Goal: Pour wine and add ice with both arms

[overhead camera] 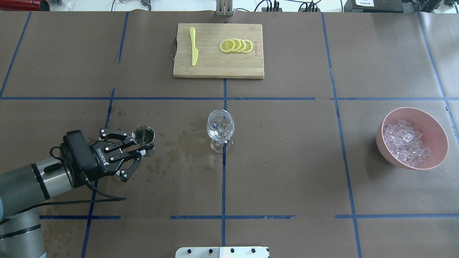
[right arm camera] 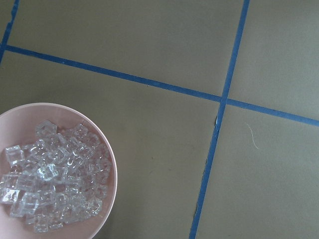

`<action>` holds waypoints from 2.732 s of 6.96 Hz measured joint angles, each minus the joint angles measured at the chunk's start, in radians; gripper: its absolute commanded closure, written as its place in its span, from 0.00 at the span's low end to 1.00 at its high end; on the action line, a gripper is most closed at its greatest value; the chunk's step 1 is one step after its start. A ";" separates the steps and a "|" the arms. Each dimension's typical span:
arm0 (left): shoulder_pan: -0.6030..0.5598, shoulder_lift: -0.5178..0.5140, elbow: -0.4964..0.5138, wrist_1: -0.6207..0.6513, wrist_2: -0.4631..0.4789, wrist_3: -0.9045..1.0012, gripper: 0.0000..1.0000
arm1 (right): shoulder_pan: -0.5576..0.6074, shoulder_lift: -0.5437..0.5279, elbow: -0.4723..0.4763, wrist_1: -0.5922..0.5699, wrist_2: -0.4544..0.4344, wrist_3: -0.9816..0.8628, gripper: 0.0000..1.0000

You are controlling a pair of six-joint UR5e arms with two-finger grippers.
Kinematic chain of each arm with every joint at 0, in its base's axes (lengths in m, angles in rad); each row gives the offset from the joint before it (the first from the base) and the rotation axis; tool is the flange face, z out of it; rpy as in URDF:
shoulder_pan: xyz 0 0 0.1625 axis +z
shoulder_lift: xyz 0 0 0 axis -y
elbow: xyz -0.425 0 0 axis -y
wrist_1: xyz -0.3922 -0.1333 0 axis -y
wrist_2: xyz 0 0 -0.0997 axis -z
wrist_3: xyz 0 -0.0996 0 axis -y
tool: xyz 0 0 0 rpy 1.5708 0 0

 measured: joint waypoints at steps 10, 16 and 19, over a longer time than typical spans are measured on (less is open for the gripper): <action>-0.136 -0.441 -0.111 1.039 -0.304 -0.097 1.00 | 0.002 0.000 -0.010 0.000 0.000 0.000 0.00; -0.122 -0.529 -0.111 1.298 -0.295 -0.092 1.00 | 0.002 0.000 -0.019 0.000 0.001 0.000 0.00; -0.087 -0.581 -0.110 1.419 -0.294 -0.085 1.00 | 0.002 0.000 -0.019 0.000 0.002 0.000 0.00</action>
